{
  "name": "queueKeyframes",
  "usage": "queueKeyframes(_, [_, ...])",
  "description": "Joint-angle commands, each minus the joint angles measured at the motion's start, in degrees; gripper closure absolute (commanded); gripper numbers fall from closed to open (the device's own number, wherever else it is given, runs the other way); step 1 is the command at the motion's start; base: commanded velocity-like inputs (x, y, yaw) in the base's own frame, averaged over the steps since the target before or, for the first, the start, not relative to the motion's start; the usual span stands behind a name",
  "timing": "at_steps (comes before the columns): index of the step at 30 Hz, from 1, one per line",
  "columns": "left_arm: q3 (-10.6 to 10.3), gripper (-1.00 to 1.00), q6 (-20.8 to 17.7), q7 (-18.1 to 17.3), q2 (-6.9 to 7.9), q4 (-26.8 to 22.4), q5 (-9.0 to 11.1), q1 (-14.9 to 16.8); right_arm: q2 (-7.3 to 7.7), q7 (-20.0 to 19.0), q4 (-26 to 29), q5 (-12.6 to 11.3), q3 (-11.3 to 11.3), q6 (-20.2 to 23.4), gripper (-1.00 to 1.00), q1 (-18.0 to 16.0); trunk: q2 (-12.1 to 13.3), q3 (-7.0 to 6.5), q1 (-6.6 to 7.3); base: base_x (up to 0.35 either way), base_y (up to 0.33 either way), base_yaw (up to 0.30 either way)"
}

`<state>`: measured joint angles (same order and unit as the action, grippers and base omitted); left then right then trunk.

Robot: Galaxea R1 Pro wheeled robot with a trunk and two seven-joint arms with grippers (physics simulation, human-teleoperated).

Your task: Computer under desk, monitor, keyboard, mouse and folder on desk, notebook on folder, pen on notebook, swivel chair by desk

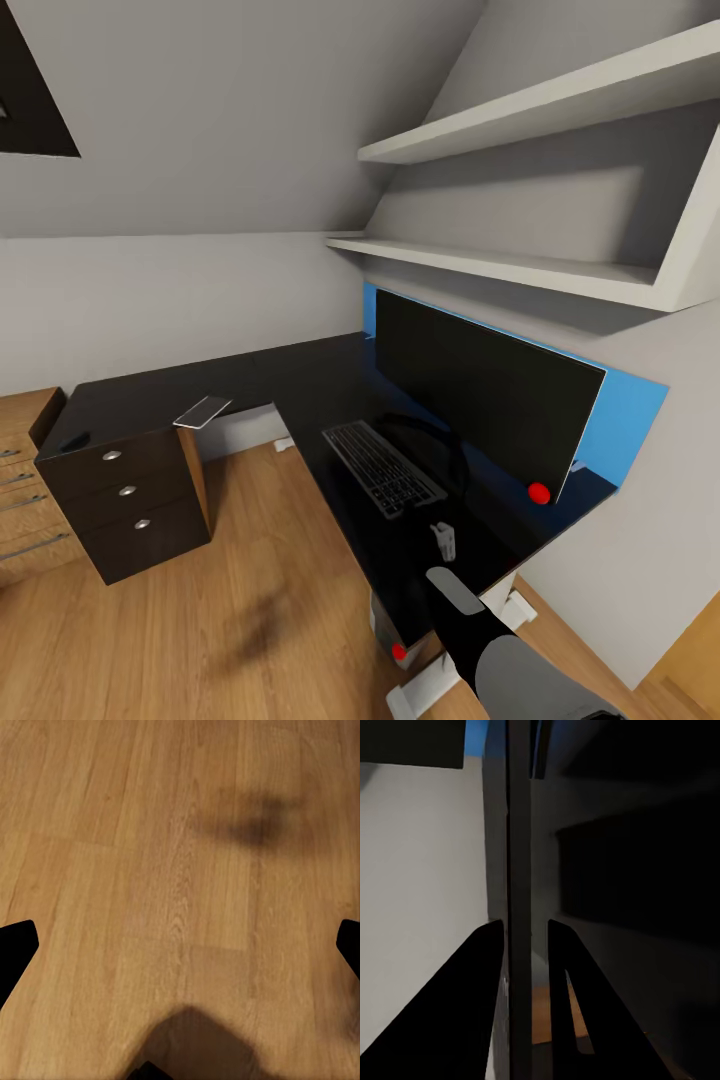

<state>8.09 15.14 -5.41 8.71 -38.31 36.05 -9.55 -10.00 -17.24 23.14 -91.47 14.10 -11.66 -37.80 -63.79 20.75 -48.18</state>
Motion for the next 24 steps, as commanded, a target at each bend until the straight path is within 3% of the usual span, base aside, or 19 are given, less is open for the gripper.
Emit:
queueKeyframes(1, [0.11, -1.00, -0.02, -0.48, -0.01, -0.04, 0.60, -0.03, 0.00, -0.03, -0.11, -0.65, 0.40, -0.38, 1.00, -0.08, -0.04, 0.05, -0.01, 0.000, 0.000, 0.000])
queueKeyframes(24, [0.00, -1.00, -0.11, -0.56, -0.01, -0.09, 0.69, -0.03, 0.00, 0.10, -0.11, -0.64, 0.29, -0.38, 1.00, -0.08, -0.04, 0.05, -0.01, 0.014, -0.049, 0.000])
